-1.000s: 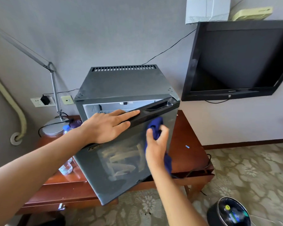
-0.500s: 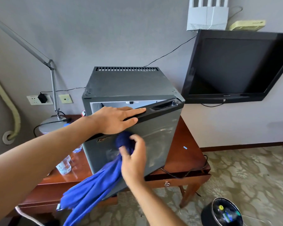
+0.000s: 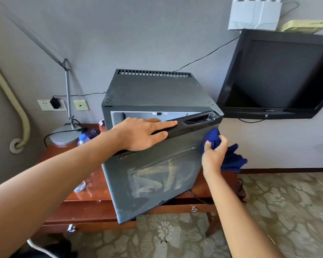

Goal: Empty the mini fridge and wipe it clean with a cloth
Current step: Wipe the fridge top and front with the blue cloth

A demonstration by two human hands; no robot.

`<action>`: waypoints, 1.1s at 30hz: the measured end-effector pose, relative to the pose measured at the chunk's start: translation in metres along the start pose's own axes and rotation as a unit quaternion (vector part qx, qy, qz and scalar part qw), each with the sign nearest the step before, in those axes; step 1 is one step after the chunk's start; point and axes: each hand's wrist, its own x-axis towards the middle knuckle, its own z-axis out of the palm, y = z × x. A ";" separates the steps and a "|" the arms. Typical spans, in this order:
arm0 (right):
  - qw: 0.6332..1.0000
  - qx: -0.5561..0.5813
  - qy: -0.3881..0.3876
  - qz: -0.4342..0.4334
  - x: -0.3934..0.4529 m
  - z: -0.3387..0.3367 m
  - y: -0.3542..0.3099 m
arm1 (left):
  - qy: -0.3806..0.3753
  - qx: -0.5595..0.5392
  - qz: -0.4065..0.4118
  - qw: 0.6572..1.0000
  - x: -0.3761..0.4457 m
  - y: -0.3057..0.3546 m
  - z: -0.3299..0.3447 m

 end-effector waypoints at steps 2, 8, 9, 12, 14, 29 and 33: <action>0.999 -0.007 -0.017 -0.049 -0.042 0.014 -0.007 | 0.000 0.006 -0.005 1.000 0.000 -0.001 0.000; 0.971 0.014 -0.122 -0.204 -0.176 0.051 -0.036 | 0.018 0.019 -0.011 1.000 0.000 0.002 0.002; 0.970 0.016 -0.129 -0.206 -0.190 0.057 -0.038 | 0.020 0.019 -0.012 1.000 0.000 0.001 0.002; 0.958 0.001 -0.140 -0.251 -0.219 0.068 -0.032 | 0.020 0.018 -0.017 0.999 0.002 0.000 0.003; 0.939 -0.042 -0.147 -0.309 -0.230 0.074 -0.016 | 0.019 0.021 -0.019 0.999 0.002 -0.001 0.004; 0.947 -0.158 -0.259 -0.103 -0.253 0.070 0.055 | 0.011 0.003 -0.022 1.000 0.005 -0.008 0.002; 0.972 -0.026 -0.105 -0.207 -0.216 0.072 -0.019 | 0.014 0.004 -0.025 1.000 0.005 -0.007 0.002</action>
